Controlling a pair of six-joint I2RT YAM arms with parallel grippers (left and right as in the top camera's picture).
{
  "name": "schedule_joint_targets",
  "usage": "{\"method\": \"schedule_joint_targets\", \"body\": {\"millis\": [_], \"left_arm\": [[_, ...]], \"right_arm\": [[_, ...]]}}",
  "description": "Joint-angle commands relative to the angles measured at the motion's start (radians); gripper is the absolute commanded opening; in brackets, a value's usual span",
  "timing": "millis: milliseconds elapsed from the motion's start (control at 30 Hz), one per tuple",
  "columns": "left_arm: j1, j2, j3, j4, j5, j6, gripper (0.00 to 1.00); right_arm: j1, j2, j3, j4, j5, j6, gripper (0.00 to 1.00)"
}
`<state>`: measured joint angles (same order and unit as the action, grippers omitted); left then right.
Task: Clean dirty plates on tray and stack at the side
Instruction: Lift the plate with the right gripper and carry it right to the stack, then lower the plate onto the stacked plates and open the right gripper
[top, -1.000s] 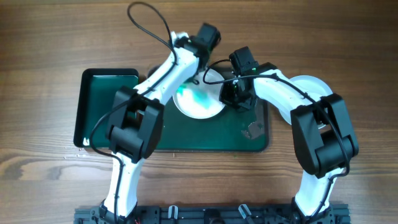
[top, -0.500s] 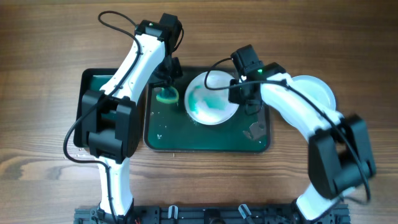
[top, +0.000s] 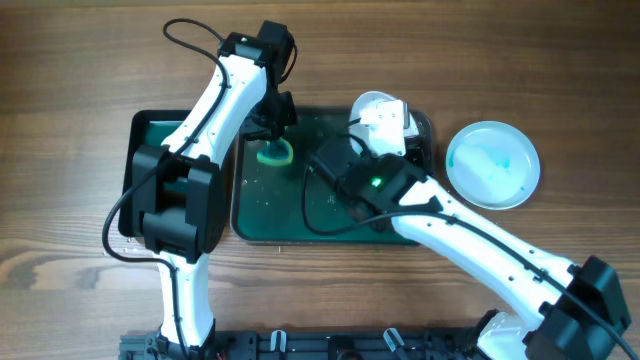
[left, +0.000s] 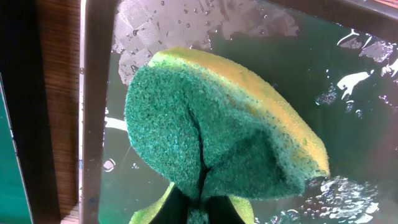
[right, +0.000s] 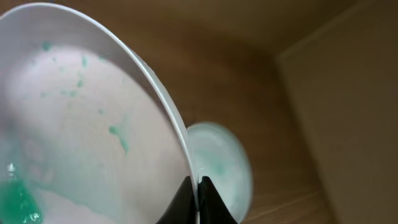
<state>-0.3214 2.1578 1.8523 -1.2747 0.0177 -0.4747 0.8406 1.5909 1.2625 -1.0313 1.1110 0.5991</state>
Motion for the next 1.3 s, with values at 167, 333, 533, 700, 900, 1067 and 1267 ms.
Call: {"method": "schedule_joint_targets", "body": {"millis": [167, 333, 533, 700, 900, 1067, 1267], "left_arm": [[-0.002, -0.034, 0.013, 0.003, 0.016, 0.019, 0.04], [-0.002, -0.034, 0.013, 0.006, 0.015, 0.019, 0.04], [-0.002, -0.034, 0.013, 0.006, 0.015, 0.019, 0.04], [-0.002, -0.034, 0.013, 0.015, 0.015, 0.019, 0.04], [-0.002, -0.034, 0.013, 0.018, 0.015, 0.027, 0.04], [-0.002, -0.034, 0.013, 0.018, 0.015, 0.027, 0.04], [-0.002, -0.034, 0.013, 0.018, 0.015, 0.027, 0.04]], "right_arm": [[0.039, -0.027, 0.003, 0.008, 0.358, -0.233, 0.04], [0.039, -0.027, 0.003, 0.047, 0.409, -0.287, 0.04], [0.039, -0.027, 0.003, 0.047, 0.286, -0.285, 0.04], [-0.062, -0.026, -0.019, 0.071, -0.308, -0.107, 0.04], [-0.505, -0.113, -0.021, 0.127, -0.963, -0.158, 0.04], [-0.811, -0.188, -0.021, 0.089, -1.118, -0.210, 0.04], [-1.159, -0.194, -0.085, 0.069, -1.061, -0.228, 0.04]]}}
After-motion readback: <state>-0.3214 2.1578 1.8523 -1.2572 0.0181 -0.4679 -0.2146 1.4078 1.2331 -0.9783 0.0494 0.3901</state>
